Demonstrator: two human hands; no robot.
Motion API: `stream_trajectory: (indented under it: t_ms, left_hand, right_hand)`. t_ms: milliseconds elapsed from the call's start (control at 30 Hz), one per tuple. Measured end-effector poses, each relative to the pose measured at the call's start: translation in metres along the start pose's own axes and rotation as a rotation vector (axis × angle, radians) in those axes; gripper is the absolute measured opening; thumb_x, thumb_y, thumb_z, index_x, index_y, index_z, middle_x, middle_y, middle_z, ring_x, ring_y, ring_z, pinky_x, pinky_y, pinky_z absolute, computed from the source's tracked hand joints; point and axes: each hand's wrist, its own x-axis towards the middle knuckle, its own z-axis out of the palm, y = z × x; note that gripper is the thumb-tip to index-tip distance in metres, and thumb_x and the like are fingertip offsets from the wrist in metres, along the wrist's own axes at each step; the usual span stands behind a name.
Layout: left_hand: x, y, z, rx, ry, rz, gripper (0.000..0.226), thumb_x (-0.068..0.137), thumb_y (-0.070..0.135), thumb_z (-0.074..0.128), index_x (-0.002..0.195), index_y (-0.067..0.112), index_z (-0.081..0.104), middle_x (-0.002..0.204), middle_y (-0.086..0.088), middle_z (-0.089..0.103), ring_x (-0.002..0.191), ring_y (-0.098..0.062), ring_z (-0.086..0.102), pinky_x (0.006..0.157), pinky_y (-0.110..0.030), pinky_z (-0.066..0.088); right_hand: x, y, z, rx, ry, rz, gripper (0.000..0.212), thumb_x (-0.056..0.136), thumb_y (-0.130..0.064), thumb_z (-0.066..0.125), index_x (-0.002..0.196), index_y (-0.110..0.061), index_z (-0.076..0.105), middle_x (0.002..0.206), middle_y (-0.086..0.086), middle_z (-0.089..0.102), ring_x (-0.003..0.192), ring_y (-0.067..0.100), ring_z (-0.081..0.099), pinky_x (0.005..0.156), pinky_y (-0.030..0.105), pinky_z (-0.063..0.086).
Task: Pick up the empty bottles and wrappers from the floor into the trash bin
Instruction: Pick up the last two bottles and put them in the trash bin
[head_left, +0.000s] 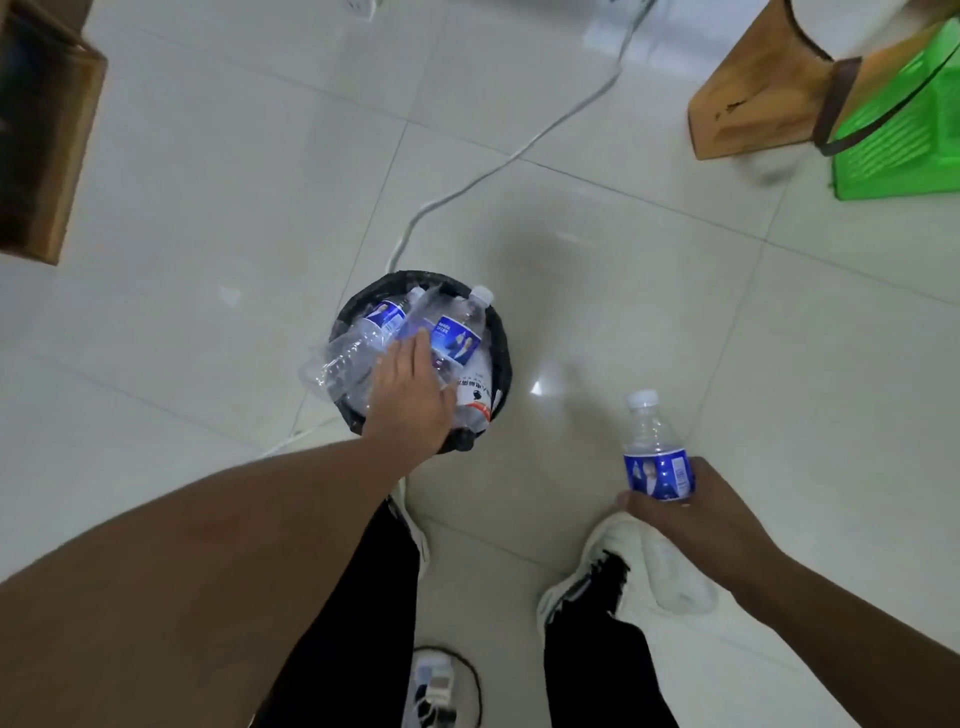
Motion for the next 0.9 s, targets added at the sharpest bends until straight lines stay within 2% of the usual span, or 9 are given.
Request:
stream_trajectory:
  t_ms: [100, 233, 333, 433, 500, 600, 667, 800, 900]
  left_hand:
    - [0.003, -0.017, 0.009, -0.032, -0.058, -0.013, 0.081, 0.11, 0.05, 0.04, 0.17, 0.005, 0.01, 0.176, -0.021, 0.019, 0.164, -0.039, 0.014, 0.132, -0.059, 0.01]
    - [0.006, -0.027, -0.012, -0.088, -0.038, 0.049, 0.093, 0.102, 0.064, 0.045, 0.171, 0.014, 0.009, 0.176, -0.016, 0.02, 0.164, -0.034, 0.016, 0.132, -0.057, 0.015]
    - [0.002, -0.033, -0.041, -0.145, 0.003, 0.131, 0.098, 0.096, 0.065, 0.056, 0.17, 0.015, 0.017, 0.172, -0.012, 0.028, 0.162, -0.03, 0.021, 0.132, -0.052, 0.019]
    - [-0.001, -0.043, -0.075, -0.262, -0.01, 0.135, 0.086, 0.092, 0.059, 0.057, 0.163, 0.018, 0.034, 0.162, -0.007, 0.042, 0.153, -0.028, 0.032, 0.128, -0.049, 0.029]
    - [-0.003, -0.055, -0.098, -0.337, -0.005, 0.141, 0.073, 0.09, 0.05, 0.055, 0.154, 0.018, 0.046, 0.149, -0.006, 0.051, 0.141, -0.027, 0.042, 0.12, -0.051, 0.039]
    - [-0.002, -0.081, -0.125, -0.381, 0.085, 0.172, 0.052, 0.088, 0.034, 0.06, 0.139, 0.019, 0.059, 0.129, -0.001, 0.059, 0.119, -0.026, 0.053, 0.105, -0.048, 0.048]
    - [0.002, -0.099, -0.137, -0.382, 0.15, 0.18, 0.046, 0.09, 0.025, 0.066, 0.135, 0.019, 0.061, 0.124, 0.001, 0.061, 0.113, -0.024, 0.056, 0.101, -0.045, 0.049]
    - [0.01, -0.123, -0.147, -0.338, 0.213, 0.141, 0.046, 0.092, 0.036, 0.06, 0.135, 0.017, 0.061, 0.125, -0.002, 0.061, 0.114, -0.024, 0.055, 0.1, -0.042, 0.048]
    - [0.017, -0.13, -0.141, -0.266, 0.194, 0.112, 0.051, 0.092, 0.043, 0.056, 0.138, 0.022, 0.057, 0.13, -0.001, 0.059, 0.118, -0.024, 0.052, 0.1, -0.042, 0.044]
  right_hand:
    - [0.006, -0.02, 0.025, -0.004, 0.034, 0.013, 0.045, 0.077, -0.047, 0.093, 0.109, -0.032, 0.064, 0.096, -0.007, 0.074, 0.087, 0.016, 0.071, 0.069, 0.034, 0.049]
    - [0.011, -0.061, 0.053, 0.018, 0.02, 0.006, 0.038, 0.081, -0.042, 0.089, 0.096, -0.022, 0.061, 0.082, -0.004, 0.066, 0.073, 0.017, 0.062, 0.07, 0.033, 0.046]
    - [0.01, -0.1, 0.073, 0.024, 0.02, 0.006, 0.04, 0.083, -0.041, 0.089, 0.094, -0.018, 0.059, 0.079, -0.002, 0.061, 0.071, 0.017, 0.057, 0.071, 0.034, 0.045]
    - [0.01, -0.14, 0.091, 0.023, 0.026, 0.014, 0.045, 0.081, -0.048, 0.089, 0.097, -0.019, 0.059, 0.08, -0.004, 0.061, 0.072, 0.018, 0.059, 0.067, 0.032, 0.044]
    - [0.012, -0.167, 0.104, 0.05, 0.053, 0.031, 0.055, 0.076, -0.053, 0.091, 0.105, -0.02, 0.058, 0.088, -0.005, 0.066, 0.076, 0.015, 0.064, 0.063, 0.031, 0.044]
    - [0.014, -0.201, 0.123, 0.077, 0.092, 0.056, 0.058, 0.077, -0.054, 0.092, 0.105, -0.028, 0.049, 0.103, -0.004, 0.07, 0.088, 0.013, 0.069, 0.067, 0.034, 0.049]
    - [0.018, -0.216, 0.137, 0.064, 0.084, 0.056, 0.057, 0.077, -0.056, 0.091, 0.107, -0.027, 0.051, 0.105, -0.001, 0.072, 0.09, 0.015, 0.071, 0.069, 0.035, 0.051]
    - [0.029, -0.231, 0.166, -0.046, 0.16, 0.071, 0.061, 0.073, -0.068, 0.086, 0.104, -0.022, 0.062, 0.104, 0.003, 0.071, 0.09, 0.022, 0.071, 0.07, 0.036, 0.056]
    - [0.041, -0.232, 0.189, -0.072, 0.131, 0.115, 0.071, 0.077, -0.07, 0.082, 0.119, -0.019, 0.055, 0.106, 0.001, 0.068, 0.091, 0.023, 0.071, 0.064, 0.037, 0.06]
